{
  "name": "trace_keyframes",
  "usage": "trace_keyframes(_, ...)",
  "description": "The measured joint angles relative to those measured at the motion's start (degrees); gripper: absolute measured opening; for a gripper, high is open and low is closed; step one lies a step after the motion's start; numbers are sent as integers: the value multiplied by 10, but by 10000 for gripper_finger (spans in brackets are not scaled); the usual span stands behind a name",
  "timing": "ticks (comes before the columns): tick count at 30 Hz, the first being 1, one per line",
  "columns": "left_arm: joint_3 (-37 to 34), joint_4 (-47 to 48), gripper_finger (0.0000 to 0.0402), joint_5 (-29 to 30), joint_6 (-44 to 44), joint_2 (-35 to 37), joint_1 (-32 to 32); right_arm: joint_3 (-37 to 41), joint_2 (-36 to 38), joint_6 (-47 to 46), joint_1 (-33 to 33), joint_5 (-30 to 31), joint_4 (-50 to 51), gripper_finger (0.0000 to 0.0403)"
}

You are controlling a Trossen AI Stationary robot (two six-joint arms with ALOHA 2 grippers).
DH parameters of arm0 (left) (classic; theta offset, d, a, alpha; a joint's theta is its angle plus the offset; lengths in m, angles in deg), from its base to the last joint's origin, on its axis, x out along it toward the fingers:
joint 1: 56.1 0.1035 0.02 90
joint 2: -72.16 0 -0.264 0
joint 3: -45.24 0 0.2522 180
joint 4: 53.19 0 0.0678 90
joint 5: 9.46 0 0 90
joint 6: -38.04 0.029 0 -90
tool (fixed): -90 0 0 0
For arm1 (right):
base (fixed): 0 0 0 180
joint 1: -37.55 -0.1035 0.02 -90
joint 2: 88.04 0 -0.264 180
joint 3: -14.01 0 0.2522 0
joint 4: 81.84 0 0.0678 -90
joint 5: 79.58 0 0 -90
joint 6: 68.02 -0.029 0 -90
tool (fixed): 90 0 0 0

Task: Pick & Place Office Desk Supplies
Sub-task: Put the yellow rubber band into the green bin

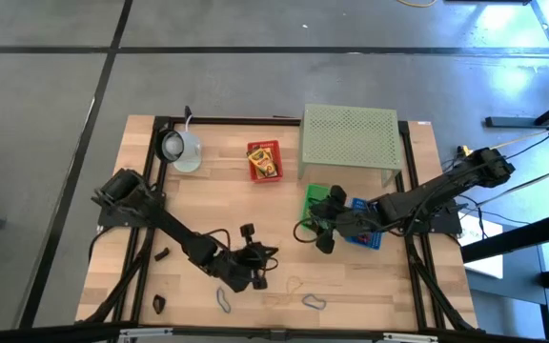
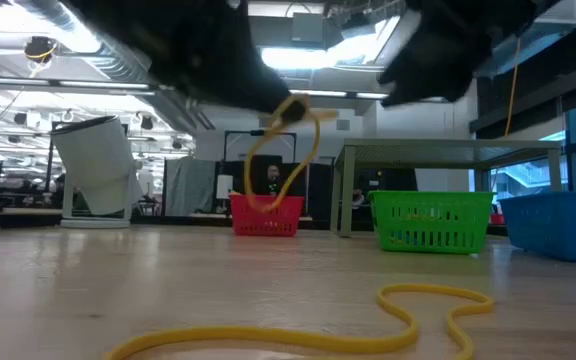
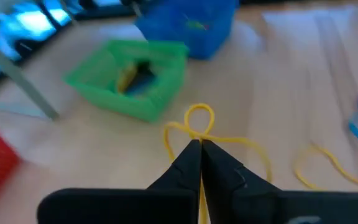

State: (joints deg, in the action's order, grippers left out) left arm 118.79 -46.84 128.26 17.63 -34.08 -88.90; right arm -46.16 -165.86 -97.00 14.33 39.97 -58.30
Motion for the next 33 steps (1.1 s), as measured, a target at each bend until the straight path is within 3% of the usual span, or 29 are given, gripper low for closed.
trace_keyframes(7, 0, -93, 5, 65, 104, 48, 0, 0, 0, 74, -14, -47, -98, 265)
trace_keyframes(13, 1, -199, 1, 62, 177, 61, 0, 0, -1, 131, -28, -56, -147, 265)
trace_keyframes(21, 1, -255, 6, -33, 197, 60, 10, 0, -32, 201, -43, -78, -236, 265)
trace_keyframes(25, 1, -254, 2, -38, 197, 60, 18, 0, -46, 222, -43, -124, -277, 265)
trace_keyframes(33, 1, -257, 7, -40, 197, 60, 32, 0, -53, 226, -43, -141, -300, 265)
